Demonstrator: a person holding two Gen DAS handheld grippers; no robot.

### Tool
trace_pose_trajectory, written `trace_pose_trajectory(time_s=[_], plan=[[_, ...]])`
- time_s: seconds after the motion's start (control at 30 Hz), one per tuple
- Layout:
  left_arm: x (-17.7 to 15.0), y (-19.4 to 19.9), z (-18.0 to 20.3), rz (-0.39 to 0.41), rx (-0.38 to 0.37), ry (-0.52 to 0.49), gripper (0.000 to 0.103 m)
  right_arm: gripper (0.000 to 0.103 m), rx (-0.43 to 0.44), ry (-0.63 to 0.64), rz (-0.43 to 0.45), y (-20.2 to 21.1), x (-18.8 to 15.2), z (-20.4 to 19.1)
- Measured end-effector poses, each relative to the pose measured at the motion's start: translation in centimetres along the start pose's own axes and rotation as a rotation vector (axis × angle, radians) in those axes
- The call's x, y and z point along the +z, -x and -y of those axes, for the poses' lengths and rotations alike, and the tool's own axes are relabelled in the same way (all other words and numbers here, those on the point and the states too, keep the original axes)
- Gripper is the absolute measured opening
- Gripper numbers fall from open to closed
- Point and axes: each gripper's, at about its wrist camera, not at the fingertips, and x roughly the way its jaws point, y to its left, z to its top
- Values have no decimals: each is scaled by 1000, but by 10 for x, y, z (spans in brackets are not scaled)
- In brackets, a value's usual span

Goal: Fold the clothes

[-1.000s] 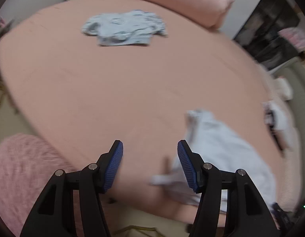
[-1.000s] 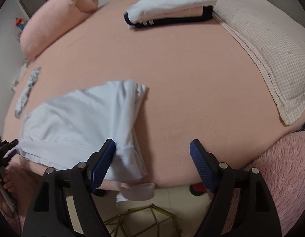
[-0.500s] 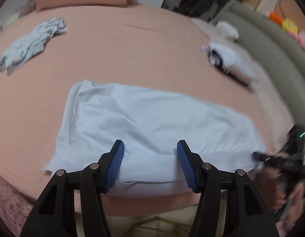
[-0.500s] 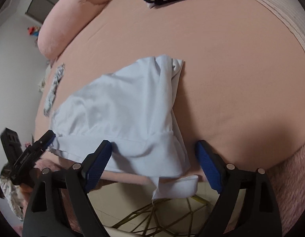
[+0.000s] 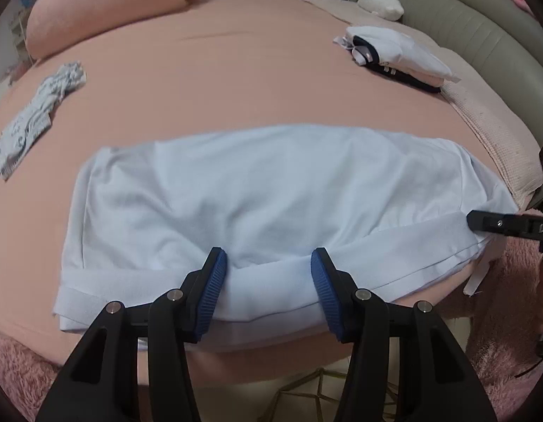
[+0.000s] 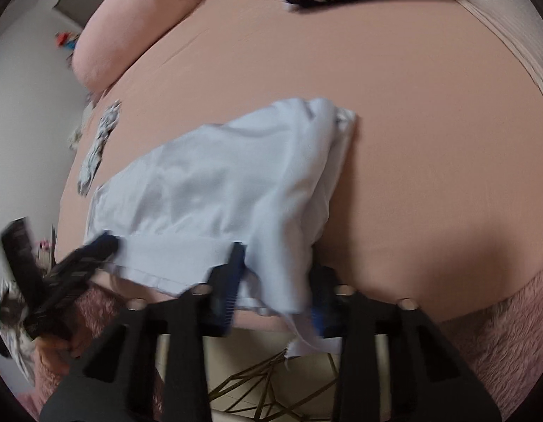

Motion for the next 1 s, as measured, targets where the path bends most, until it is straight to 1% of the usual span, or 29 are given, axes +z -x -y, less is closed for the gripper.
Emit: trace_pose_trajectory(time_s=[0.03,0.13,0.2,0.27,0.37,0.43,0.47,0.5,0.57,0.6,0.7,0.73,0.77,0.8,0.83,0.93,1.0], plan=[[1,1,-2,0,-15,13,53,19,-5,16,5,3,2,-5],[2,7,-17,30,-96,95,53,18,-1,61,42,15,11,-19],[4,16,-22,68,-119,119,53,17,11,106,72,24,17,-33],[7,23,-27,110,-142,145,53,17,24,187,106,31,26,-57],[6,29,-49,147,-238,249,53,17,38,347,127,34,33,-91],[7,30,-63,163,-314,327,53,17,40,452,112,24,33,-118],[5,30,-71,166,-365,369,53,17,44,498,97,18,31,-129],[3,30,-79,166,-421,415,53,17,50,538,76,9,28,-139],[1,24,-90,165,-508,484,54,18,60,611,28,-11,21,-160],[0,22,-96,164,-552,518,55,21,61,634,4,-21,17,-166],[2,11,-100,142,-615,551,58,35,53,656,-70,-50,6,-175],[5,7,-97,133,-632,552,59,38,60,651,-89,-54,3,-175],[7,3,-95,124,-650,552,59,40,77,642,-98,-55,-1,-173],[10,0,-89,116,-654,540,62,47,91,636,-100,-55,-3,-173],[14,-5,-81,107,-636,517,62,51,103,633,-93,-56,-6,-175],[17,-5,-64,108,-560,447,62,53,116,632,-73,-43,-12,-172],[17,0,-56,125,-518,410,59,53,141,581,-26,-24,-10,-157]])
